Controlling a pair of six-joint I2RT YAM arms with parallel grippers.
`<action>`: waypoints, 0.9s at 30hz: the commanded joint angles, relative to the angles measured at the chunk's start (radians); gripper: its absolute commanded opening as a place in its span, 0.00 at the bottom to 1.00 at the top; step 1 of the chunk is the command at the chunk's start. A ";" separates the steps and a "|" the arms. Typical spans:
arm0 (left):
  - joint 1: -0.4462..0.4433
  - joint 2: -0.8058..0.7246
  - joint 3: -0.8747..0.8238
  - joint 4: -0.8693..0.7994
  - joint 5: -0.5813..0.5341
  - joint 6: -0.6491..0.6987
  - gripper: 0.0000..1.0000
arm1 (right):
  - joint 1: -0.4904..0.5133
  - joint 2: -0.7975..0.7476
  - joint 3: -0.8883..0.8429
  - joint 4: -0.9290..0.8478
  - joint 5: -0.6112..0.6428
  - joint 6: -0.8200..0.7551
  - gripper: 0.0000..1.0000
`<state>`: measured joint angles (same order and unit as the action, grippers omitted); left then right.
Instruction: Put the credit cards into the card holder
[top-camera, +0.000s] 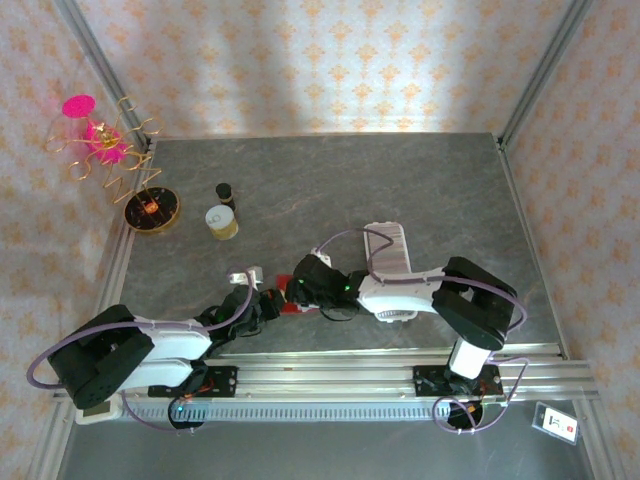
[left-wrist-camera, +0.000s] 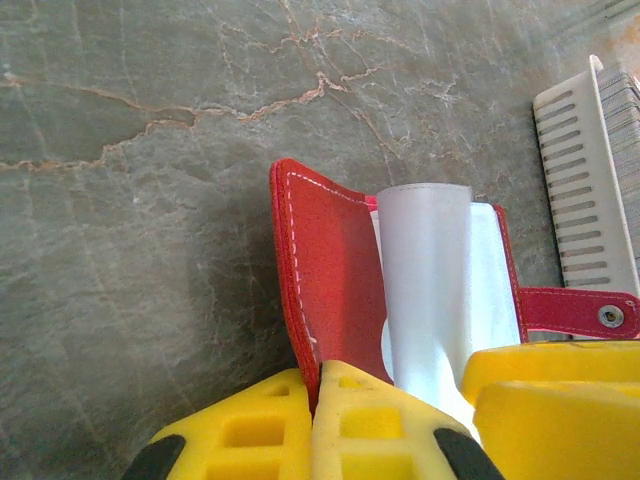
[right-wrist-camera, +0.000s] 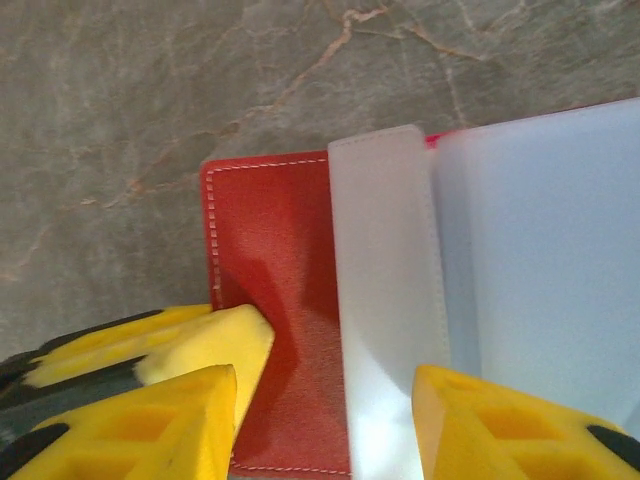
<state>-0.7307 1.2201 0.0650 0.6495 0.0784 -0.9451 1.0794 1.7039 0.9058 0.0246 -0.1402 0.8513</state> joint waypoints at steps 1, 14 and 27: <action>0.001 0.010 -0.020 0.018 0.011 -0.006 0.03 | 0.002 -0.049 -0.018 0.059 -0.001 0.028 0.49; 0.001 0.019 -0.037 0.056 0.011 -0.015 0.03 | 0.002 -0.056 -0.022 0.058 0.018 0.047 0.49; 0.001 0.004 -0.035 0.038 0.017 -0.009 0.02 | 0.002 -0.080 -0.042 -0.203 0.213 0.053 0.52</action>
<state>-0.7307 1.2320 0.0418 0.6903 0.0818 -0.9527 1.0794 1.6428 0.8822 -0.1120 0.0044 0.8902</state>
